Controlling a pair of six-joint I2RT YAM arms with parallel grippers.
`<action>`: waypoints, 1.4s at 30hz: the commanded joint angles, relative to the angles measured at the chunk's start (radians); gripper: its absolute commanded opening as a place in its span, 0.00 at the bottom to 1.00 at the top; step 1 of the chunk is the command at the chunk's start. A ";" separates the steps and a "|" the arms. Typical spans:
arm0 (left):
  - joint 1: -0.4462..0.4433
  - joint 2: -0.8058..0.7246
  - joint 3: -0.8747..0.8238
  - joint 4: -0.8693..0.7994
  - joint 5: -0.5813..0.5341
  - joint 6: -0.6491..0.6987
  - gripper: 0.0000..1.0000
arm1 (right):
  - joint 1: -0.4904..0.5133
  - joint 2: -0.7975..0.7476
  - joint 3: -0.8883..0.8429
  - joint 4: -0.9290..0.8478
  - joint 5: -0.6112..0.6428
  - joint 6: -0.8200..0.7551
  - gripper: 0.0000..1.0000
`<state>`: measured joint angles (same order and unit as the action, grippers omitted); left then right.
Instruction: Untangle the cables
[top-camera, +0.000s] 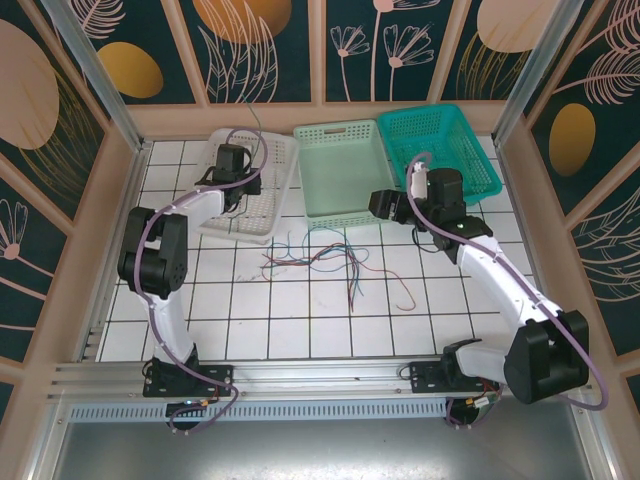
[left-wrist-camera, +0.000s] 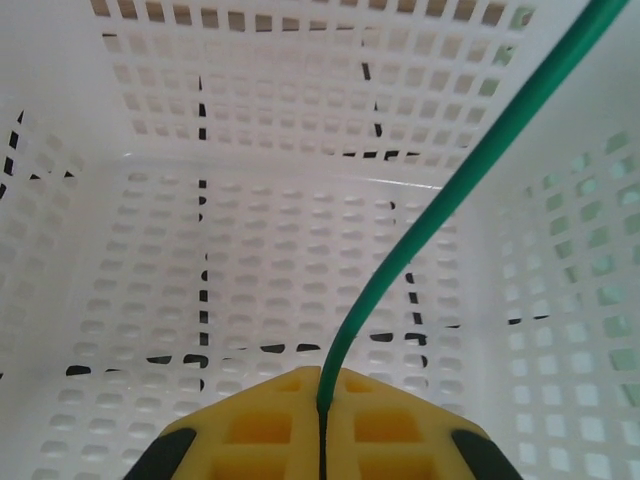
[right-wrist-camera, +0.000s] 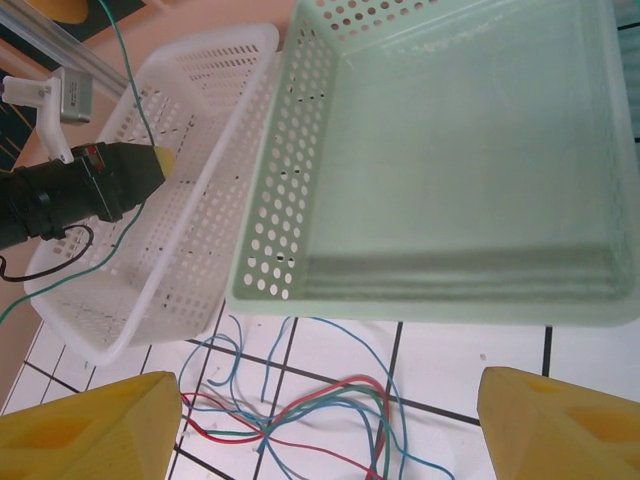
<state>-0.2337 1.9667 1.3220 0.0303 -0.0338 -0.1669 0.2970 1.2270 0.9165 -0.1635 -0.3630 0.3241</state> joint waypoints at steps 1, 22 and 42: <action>0.004 0.025 0.042 -0.023 0.002 0.004 0.11 | -0.012 -0.039 -0.023 -0.011 0.012 -0.002 0.78; 0.008 -0.102 -0.016 -0.028 -0.138 -0.016 0.51 | -0.033 -0.061 -0.041 -0.016 0.019 0.002 0.79; -0.165 -0.488 -0.343 0.195 0.197 -0.066 0.88 | 0.099 0.120 -0.110 -0.067 0.082 -0.039 0.66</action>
<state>-0.3565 1.4948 1.0138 0.1974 0.1249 -0.2317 0.3561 1.3006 0.8116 -0.1970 -0.3065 0.2958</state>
